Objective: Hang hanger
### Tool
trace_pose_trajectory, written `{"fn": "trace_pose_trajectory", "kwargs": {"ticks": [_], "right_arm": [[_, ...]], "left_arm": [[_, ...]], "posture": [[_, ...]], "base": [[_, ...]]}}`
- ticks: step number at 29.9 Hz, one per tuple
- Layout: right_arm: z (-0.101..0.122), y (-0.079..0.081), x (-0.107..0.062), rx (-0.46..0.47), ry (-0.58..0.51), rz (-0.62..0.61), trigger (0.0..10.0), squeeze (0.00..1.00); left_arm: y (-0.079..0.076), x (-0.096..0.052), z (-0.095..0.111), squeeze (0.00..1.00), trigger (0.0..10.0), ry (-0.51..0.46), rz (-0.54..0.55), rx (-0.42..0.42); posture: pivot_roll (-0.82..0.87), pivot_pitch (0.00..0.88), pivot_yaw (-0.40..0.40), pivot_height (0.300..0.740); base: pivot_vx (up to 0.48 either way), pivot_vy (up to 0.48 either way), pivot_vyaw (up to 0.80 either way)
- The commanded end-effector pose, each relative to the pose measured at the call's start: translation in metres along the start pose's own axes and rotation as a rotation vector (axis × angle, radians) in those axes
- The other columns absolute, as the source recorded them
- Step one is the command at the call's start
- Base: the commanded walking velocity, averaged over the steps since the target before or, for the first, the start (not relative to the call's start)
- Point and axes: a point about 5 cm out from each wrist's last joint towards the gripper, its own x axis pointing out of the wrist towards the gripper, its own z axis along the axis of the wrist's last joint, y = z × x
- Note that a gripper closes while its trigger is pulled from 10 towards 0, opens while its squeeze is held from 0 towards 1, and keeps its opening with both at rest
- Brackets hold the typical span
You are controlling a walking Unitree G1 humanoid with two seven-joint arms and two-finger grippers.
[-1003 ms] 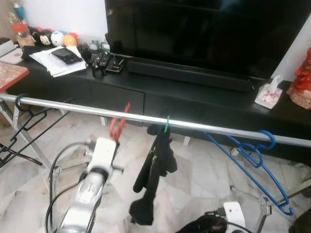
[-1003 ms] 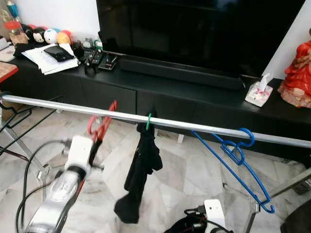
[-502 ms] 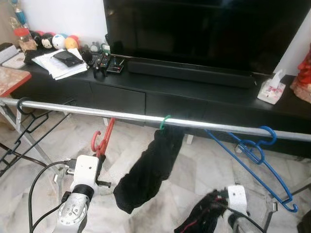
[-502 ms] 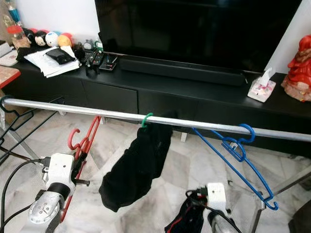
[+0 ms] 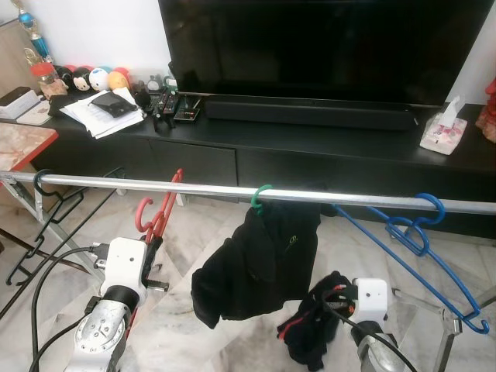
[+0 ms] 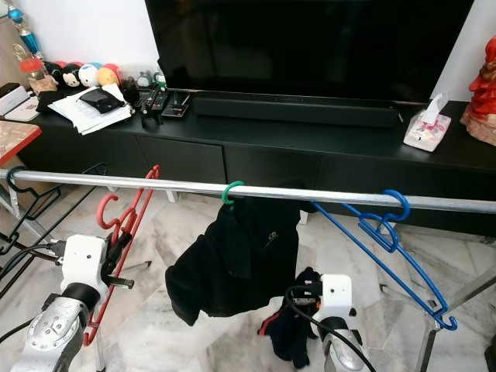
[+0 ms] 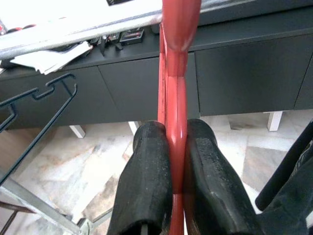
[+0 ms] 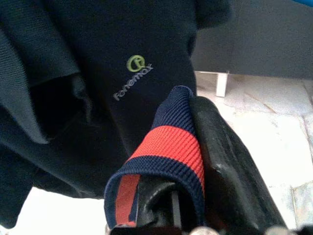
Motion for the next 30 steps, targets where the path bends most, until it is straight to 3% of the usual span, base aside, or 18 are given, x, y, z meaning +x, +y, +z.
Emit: {"fn": "trace_pose_trajectory", "kwargs": {"ticks": [1,9,16,24,30], "right_arm": [[0.011,-0.002,0.003,-0.025,-0.031,0.007,10.0,0.0],[0.023,-0.012,0.007,-0.063,-0.036,0.01,10.0,0.0],[0.035,-0.027,0.006,-0.073,-0.057,-0.033,10.0,0.0],[0.052,-0.042,0.009,-0.068,-0.108,-0.093,10.0,0.0],[0.059,-0.048,0.006,-0.071,-0.126,-0.094,10.0,0.0]], "left_arm": [[0.003,-0.002,0.0,0.0,10.0,0.008,0.021,-0.021],[-0.003,0.004,0.004,0.0,10.0,-0.006,0.042,-0.041],[-0.016,0.015,-0.006,0.0,10.0,0.032,0.024,-0.052],[-0.025,0.036,-0.005,0.0,10.0,0.011,0.035,-0.089],[-0.029,0.036,-0.005,0.0,10.0,0.002,0.034,-0.088]], "posture": [[0.02,0.0,0.044,0.74],[0.03,0.0,-0.01,0.74],[-0.01,0.0,-0.024,0.74],[-0.07,0.0,-0.044,0.74],[-0.08,0.0,-0.047,0.74]], "base": [[0.0,0.0,0.0],[0.0,0.0,0.0],[0.0,0.0,0.0],[0.0,0.0,0.0],[0.0,0.0,0.0]]}}
